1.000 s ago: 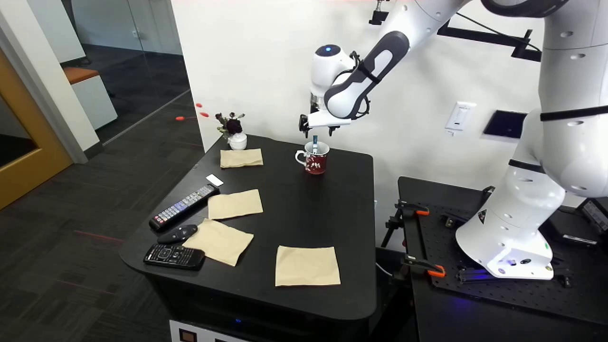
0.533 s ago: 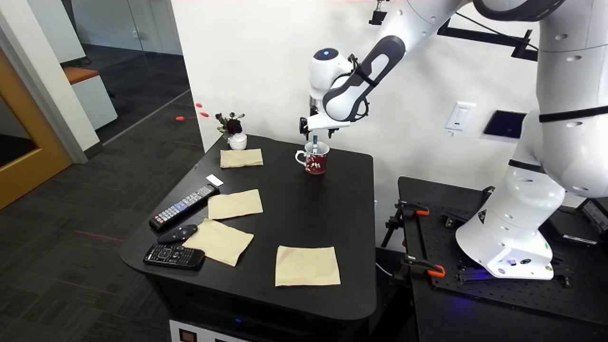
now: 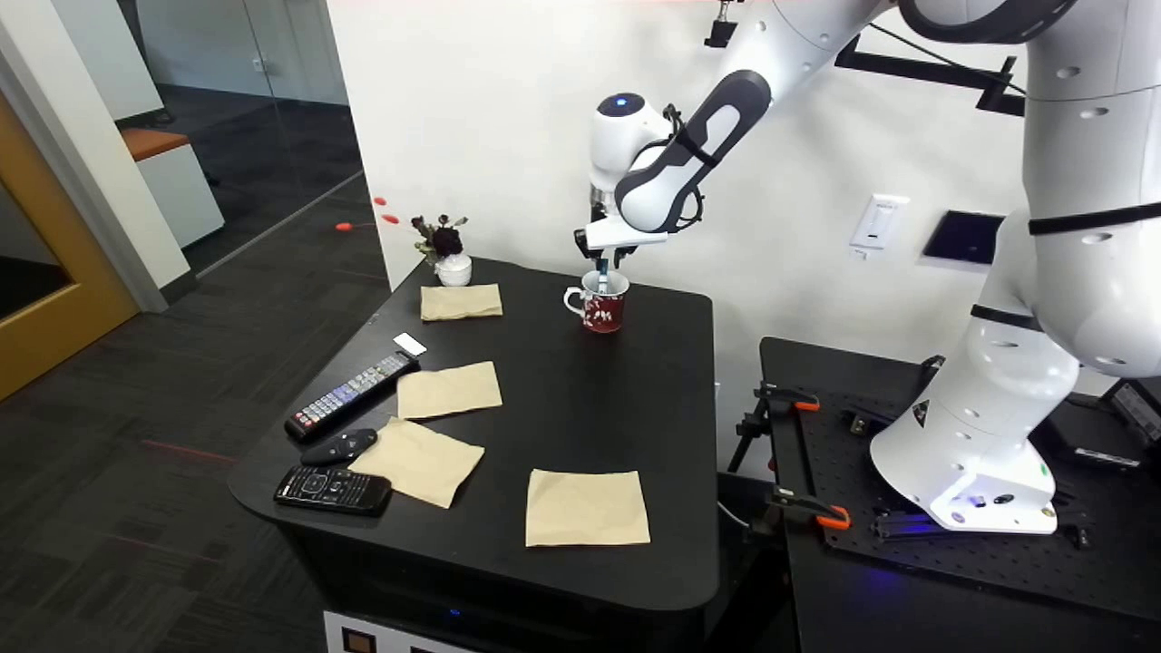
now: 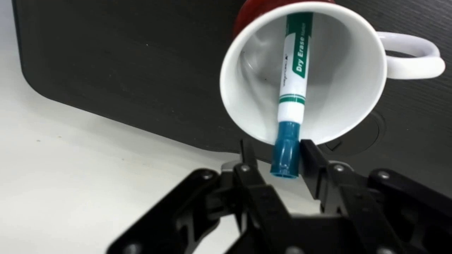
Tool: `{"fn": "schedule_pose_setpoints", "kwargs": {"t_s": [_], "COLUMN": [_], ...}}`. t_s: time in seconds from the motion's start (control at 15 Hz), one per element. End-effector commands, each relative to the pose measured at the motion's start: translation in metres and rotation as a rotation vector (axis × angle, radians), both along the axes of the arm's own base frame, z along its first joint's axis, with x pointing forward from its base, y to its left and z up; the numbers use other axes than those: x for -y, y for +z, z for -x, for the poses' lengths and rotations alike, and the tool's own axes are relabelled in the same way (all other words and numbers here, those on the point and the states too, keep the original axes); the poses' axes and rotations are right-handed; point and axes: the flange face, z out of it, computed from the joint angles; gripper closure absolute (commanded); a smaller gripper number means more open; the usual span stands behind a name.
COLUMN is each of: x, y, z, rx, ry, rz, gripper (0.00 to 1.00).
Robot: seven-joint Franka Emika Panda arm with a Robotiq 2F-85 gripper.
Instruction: Take the marker out of the maroon mug
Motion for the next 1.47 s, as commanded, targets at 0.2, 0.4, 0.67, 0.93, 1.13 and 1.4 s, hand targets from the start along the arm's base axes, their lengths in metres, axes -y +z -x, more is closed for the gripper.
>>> {"fn": "schedule_pose_setpoints", "kwargs": {"t_s": [0.2, 0.4, 0.67, 0.93, 1.13, 1.4], "x": [-0.002, -0.009, -0.016, -0.024, -0.04, -0.077], "y": [0.013, 0.032, 0.074, 0.12, 0.15, 0.171], "z": [-0.004, -0.002, 0.001, 0.01, 0.016, 0.021], "rx": [0.026, 0.065, 0.154, 0.221, 0.257, 0.293], "ry": [0.019, 0.038, 0.085, 0.137, 0.189, 0.275], "rz": [0.031, 0.053, 0.105, 0.148, 0.156, 0.121], "gripper": [0.95, 0.95, 0.95, 0.95, 0.95, 0.95]}}
